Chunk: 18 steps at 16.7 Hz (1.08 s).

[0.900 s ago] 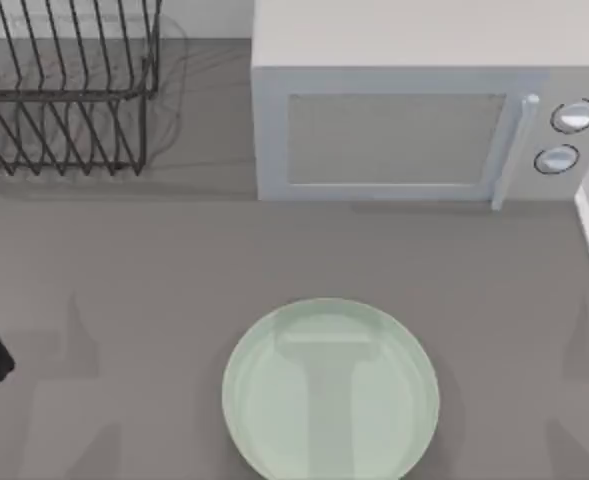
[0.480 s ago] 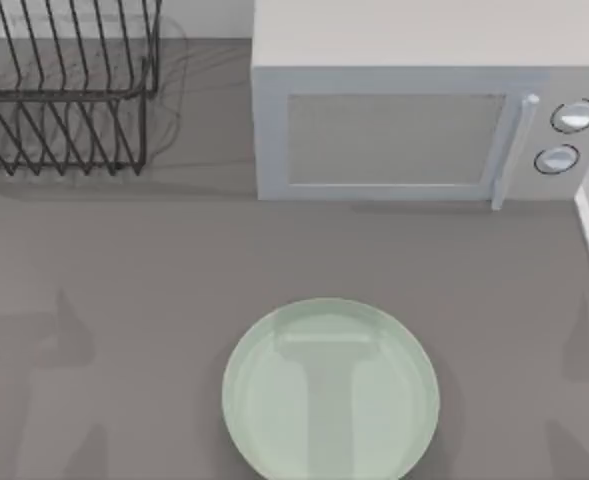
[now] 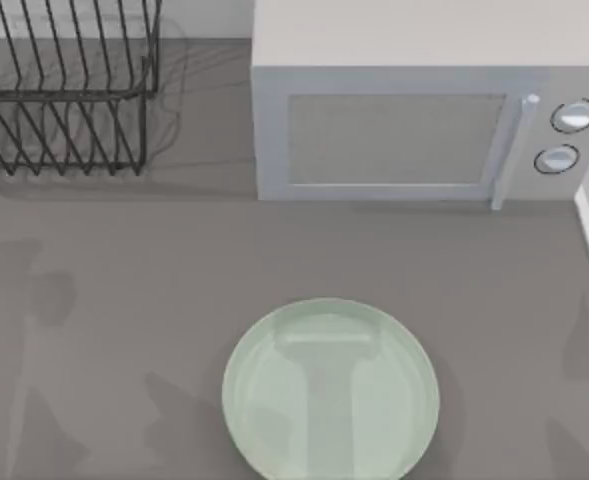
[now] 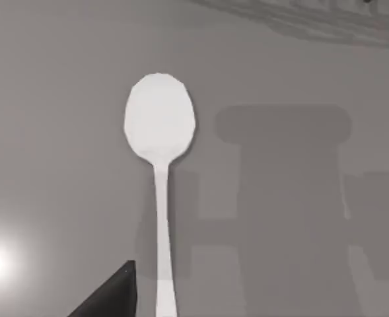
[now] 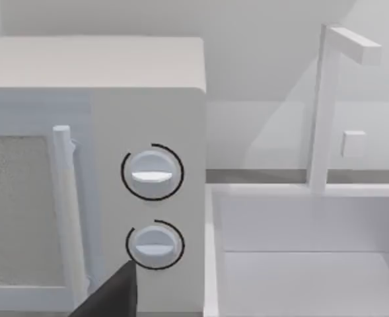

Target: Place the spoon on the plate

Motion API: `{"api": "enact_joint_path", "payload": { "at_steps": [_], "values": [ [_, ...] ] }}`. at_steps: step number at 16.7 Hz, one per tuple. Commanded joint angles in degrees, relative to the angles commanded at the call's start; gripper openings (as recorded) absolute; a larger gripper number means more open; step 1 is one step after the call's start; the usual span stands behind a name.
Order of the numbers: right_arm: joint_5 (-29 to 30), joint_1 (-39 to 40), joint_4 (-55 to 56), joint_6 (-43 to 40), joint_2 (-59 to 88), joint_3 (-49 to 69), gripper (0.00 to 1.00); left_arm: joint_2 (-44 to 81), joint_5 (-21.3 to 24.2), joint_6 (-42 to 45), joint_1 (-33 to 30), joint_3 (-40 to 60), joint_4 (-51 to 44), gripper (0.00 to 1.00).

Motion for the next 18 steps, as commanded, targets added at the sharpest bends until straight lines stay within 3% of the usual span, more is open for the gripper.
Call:
{"api": "enact_joint_path", "payload": {
  "at_steps": [5, 9, 13, 18],
  "values": [
    [0.0, 0.0, 0.0, 0.0, 0.0, 0.0, 1.00, 28.7, 0.5, 2.1, 3.6, 19.5, -15.0, 1.00],
    [0.0, 0.0, 0.0, 0.0, 0.0, 0.0, 1.00, 44.7, -0.3, 3.6, 6.1, 31.3, -24.3, 1.00],
    [0.0, 0.0, 0.0, 0.0, 0.0, 0.0, 1.00, 52.3, -0.9, 4.4, 7.6, 36.9, -29.8, 1.00],
    [0.0, 0.0, 0.0, 0.0, 0.0, 0.0, 1.00, 52.6, -0.9, 4.5, 7.4, 37.1, -30.0, 1.00]
  ]
}}
